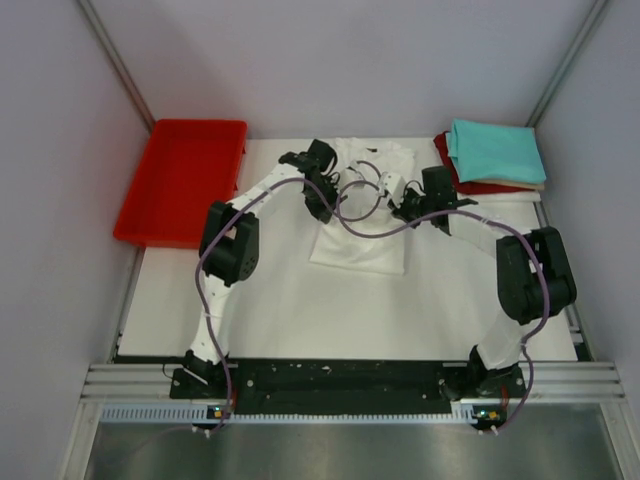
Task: Fold and stack the t-shirts
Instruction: Fold the folded rectangular tshirt in 1/3 of the way
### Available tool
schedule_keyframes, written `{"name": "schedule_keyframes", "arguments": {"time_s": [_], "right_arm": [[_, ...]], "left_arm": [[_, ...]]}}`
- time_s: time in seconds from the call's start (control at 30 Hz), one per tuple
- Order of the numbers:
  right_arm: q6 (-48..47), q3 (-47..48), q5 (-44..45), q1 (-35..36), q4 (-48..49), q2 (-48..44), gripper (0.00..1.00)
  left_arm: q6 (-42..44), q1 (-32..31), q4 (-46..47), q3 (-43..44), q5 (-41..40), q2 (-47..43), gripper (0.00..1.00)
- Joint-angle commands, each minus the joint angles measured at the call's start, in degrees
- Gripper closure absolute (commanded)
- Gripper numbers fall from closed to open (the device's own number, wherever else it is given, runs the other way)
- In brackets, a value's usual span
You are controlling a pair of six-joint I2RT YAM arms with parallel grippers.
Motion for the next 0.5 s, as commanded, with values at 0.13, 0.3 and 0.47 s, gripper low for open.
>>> {"name": "schedule_keyframes", "arguments": {"time_s": [0.13, 0.3, 0.47], "right_arm": [[-1.5, 5.6, 2.0, -2.1, 1.3, 5.8, 1.0], [1.7, 11.0, 8.4, -2.7, 2.0, 11.3, 0.78], [15.1, 24.2, 16.0, -6.0, -0.1, 18.1, 0.65]], "left_arm": [[-3.5, 0.7, 2.5, 3.0, -0.7, 1.6, 0.98], [-8.5, 1.1, 9.8, 2.6, -6.7, 2.4, 0.7], [-15.4, 3.6, 18.4, 8.0, -9.8, 3.3, 0.53]]}}
